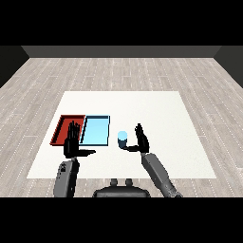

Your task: Pick the blue can and put it in the blue box

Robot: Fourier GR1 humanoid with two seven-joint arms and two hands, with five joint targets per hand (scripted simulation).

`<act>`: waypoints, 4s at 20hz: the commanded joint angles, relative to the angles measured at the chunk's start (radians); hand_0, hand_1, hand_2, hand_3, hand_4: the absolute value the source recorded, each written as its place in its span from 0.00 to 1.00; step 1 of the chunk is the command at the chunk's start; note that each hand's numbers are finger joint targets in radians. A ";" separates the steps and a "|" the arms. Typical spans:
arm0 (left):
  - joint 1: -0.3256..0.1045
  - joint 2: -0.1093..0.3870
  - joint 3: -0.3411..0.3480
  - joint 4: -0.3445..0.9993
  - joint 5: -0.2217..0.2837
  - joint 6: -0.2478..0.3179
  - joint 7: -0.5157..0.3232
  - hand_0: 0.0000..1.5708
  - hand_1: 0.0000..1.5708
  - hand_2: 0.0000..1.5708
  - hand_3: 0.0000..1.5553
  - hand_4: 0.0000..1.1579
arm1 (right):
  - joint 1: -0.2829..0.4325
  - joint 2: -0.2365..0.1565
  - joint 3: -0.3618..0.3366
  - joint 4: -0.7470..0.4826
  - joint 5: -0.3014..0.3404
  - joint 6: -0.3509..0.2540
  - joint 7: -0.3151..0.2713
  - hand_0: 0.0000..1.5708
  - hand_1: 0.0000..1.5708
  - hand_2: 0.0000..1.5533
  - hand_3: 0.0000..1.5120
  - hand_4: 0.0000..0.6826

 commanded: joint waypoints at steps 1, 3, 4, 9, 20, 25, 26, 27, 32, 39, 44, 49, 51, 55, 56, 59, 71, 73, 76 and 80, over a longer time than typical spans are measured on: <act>0.039 0.022 0.008 -0.032 0.011 -0.028 0.005 0.00 0.00 0.00 0.00 0.00 | -0.068 0.002 -0.001 0.098 -0.041 0.025 -0.036 0.00 0.00 0.00 0.00 0.00; 0.006 0.016 0.014 0.009 0.015 -0.026 -0.020 0.00 0.00 0.00 0.00 0.00 | -0.058 0.002 0.096 0.035 -0.079 -0.071 0.001 0.00 0.00 0.00 0.00 0.00; 0.013 -0.002 0.003 -0.001 -0.003 0.004 -0.014 0.00 0.00 0.00 0.00 0.00 | -0.040 0.002 0.086 0.038 -0.049 -0.056 -0.007 0.00 0.00 0.00 0.00 0.00; 0.016 0.022 0.020 -0.010 0.020 -0.024 -0.001 0.00 0.00 0.00 0.00 0.00 | -0.085 0.002 0.101 0.115 -0.127 -0.041 -0.041 0.00 0.00 0.00 0.00 0.00; 0.006 -0.005 -0.012 -0.007 -0.026 0.016 -0.012 0.00 0.00 0.00 0.00 0.00 | -0.203 0.002 0.174 0.276 -0.233 -0.043 -0.129 0.00 0.00 0.00 0.00 0.00; -0.002 -0.004 -0.004 0.000 -0.020 0.019 -0.013 0.00 0.00 0.00 0.00 0.00 | -0.272 0.002 0.265 0.284 -0.332 -0.132 -0.124 0.00 0.00 0.00 0.00 0.00; 0.067 0.012 0.002 -0.046 -0.001 -0.015 -0.015 0.00 0.00 0.00 0.00 0.00 | -0.212 0.002 0.155 0.230 -0.221 -0.047 -0.088 0.00 0.00 0.00 0.00 0.00; 0.000 0.007 0.014 0.016 -0.009 0.007 -0.026 0.00 0.00 0.00 0.00 0.00 | -0.306 0.002 0.278 0.367 -0.379 -0.097 -0.181 0.00 0.00 0.00 0.00 0.00; -0.004 0.015 0.023 0.062 -0.001 -0.019 -0.061 0.00 0.00 0.00 0.00 0.00 | -0.300 0.002 0.287 0.378 -0.369 -0.073 -0.184 0.00 0.00 0.00 0.00 0.00; -0.027 0.010 0.023 0.043 0.010 -0.005 -0.013 0.00 0.00 0.00 0.00 0.00 | -0.415 0.002 0.342 0.524 -0.521 -0.003 -0.235 0.00 0.00 0.00 0.00 0.00; -0.025 0.037 0.050 0.046 0.026 -0.024 -0.015 0.00 0.00 0.00 0.00 0.00 | -0.426 0.002 0.365 0.502 -0.511 -0.160 -0.206 0.67 0.67 0.78 0.75 0.26; -0.015 0.003 0.012 0.037 -0.005 0.002 -0.035 0.00 0.00 0.00 0.00 0.00 | -0.418 0.002 0.452 0.395 -0.491 -0.351 -0.108 1.00 1.00 0.96 0.96 0.99; 0.028 -0.008 -0.029 -0.061 -0.013 0.006 0.015 0.00 0.00 0.00 0.00 0.00 | -0.382 0.002 0.406 0.379 -0.428 -0.318 -0.093 1.00 1.00 0.97 0.96 0.99; -0.042 -0.002 0.008 0.046 0.013 -0.010 -0.033 0.00 0.00 0.00 0.00 0.00 | -0.387 0.002 0.381 0.427 -0.425 -0.275 -0.127 0.99 0.99 0.96 0.95 0.99; 0.043 -0.004 -0.005 0.030 -0.006 -0.028 -0.089 0.00 0.00 0.00 0.00 0.00 | -0.361 -0.008 0.343 0.338 -0.353 -0.296 -0.070 0.99 0.99 0.95 0.94 0.98; 0.061 -0.030 -0.111 -0.089 -0.032 0.055 0.024 0.00 0.00 0.00 0.00 0.00 | -0.371 0.002 0.327 0.379 -0.320 -0.285 -0.124 0.96 0.96 0.94 0.93 0.96; -0.059 -0.031 -0.153 0.129 -0.072 0.046 0.015 0.00 0.00 0.00 0.00 0.00 | -0.452 -0.007 0.304 0.204 -0.187 -0.308 -0.076 0.93 0.93 0.92 0.93 0.97; -0.078 -0.031 -0.159 0.130 -0.037 0.029 0.061 0.00 0.00 0.00 0.00 0.00 | -0.386 -0.023 0.302 0.164 -0.157 -0.283 -0.118 0.91 0.91 0.93 0.94 0.98; -0.084 -0.031 -0.166 0.131 -0.033 0.040 0.065 0.00 0.00 0.00 0.00 0.00 | -0.381 -0.073 0.249 0.071 -0.116 -0.257 -0.022 0.91 0.91 0.93 0.94 0.97; -0.147 -0.032 -0.225 0.150 -0.045 0.116 0.103 0.00 0.00 0.00 0.00 0.00 | -0.297 -0.212 0.205 -0.024 -0.134 -0.128 -0.003 0.91 0.91 0.93 0.94 0.97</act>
